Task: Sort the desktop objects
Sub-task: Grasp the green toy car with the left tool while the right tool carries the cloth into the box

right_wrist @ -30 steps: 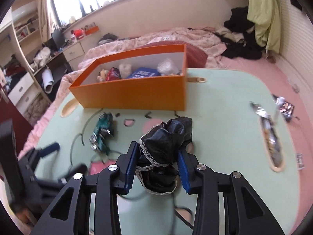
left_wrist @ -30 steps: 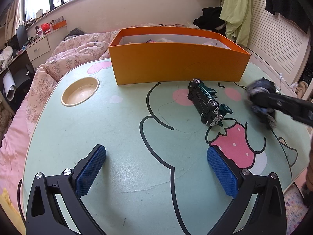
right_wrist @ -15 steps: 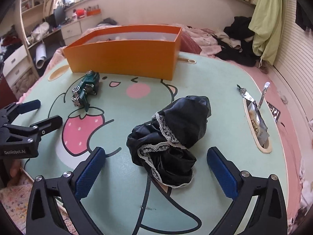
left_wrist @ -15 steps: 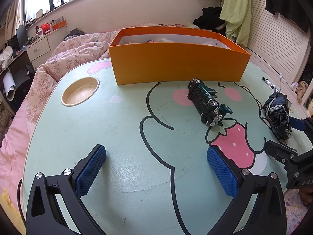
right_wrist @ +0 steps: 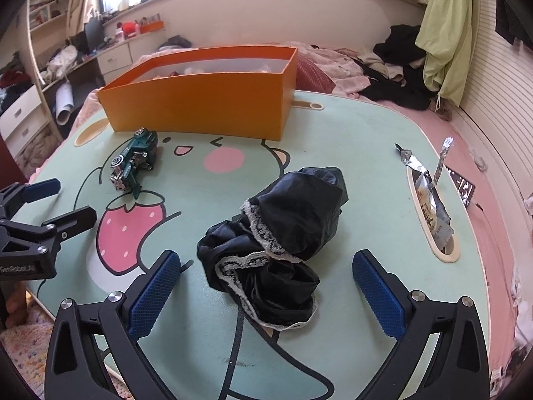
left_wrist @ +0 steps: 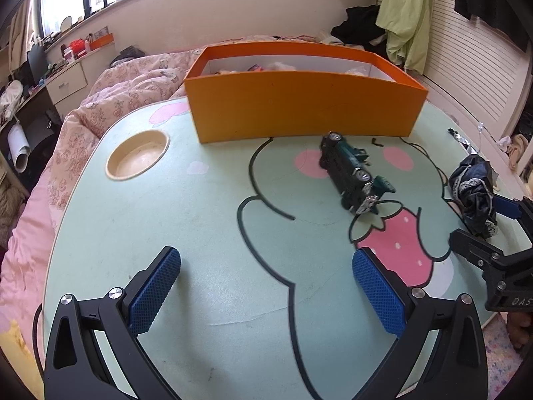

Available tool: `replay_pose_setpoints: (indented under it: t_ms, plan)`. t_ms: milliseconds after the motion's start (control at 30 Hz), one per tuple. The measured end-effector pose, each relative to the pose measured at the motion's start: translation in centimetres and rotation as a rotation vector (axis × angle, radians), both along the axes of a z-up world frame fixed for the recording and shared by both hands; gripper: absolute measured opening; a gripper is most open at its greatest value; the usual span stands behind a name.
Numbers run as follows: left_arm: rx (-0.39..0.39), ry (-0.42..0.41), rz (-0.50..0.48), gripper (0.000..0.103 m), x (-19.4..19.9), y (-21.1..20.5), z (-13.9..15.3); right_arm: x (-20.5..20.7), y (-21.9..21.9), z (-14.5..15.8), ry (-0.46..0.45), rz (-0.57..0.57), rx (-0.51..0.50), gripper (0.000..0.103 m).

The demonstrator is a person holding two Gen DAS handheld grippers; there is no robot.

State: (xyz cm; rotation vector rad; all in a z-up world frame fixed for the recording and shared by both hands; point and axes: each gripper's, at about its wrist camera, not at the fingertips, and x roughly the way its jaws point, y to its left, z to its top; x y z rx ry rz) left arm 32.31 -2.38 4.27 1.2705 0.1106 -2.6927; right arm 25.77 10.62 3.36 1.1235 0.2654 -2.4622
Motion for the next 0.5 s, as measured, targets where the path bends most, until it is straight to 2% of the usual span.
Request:
replay_pose_setpoints:
  t_ms: [167,333,367,400,433,467,500]
  plan:
    - [0.061,0.033,-0.079,0.103,-2.3,1.7,2.2,-1.1,0.8,0.1,0.011,-0.053,-0.004,0.102]
    - [0.043,-0.019,-0.096,0.102,-6.9,3.7,1.9,-1.1,1.2,0.2,0.018,-0.063,-0.009,0.099]
    - [0.034,-0.029,-0.101,0.095,-7.4,4.0,1.6,-1.1,1.2,0.2,0.021,-0.064,-0.01,0.098]
    - [0.019,-0.045,-0.099,0.075,-7.9,4.2,1.2,-1.0,1.3,0.3,0.027,-0.064,-0.013,0.089]
    - [0.009,-0.056,-0.091,0.062,-8.2,4.3,0.7,-0.9,1.4,0.5,0.035,-0.063,-0.018,0.072]
    - [0.016,-0.033,-0.086,0.045,-8.0,4.0,0.7,-0.9,1.5,0.7,0.044,-0.061,-0.021,0.062]
    - [0.027,-0.027,-0.08,0.027,-7.8,3.8,0.7,-0.7,1.5,0.9,0.051,-0.057,-0.022,0.04]
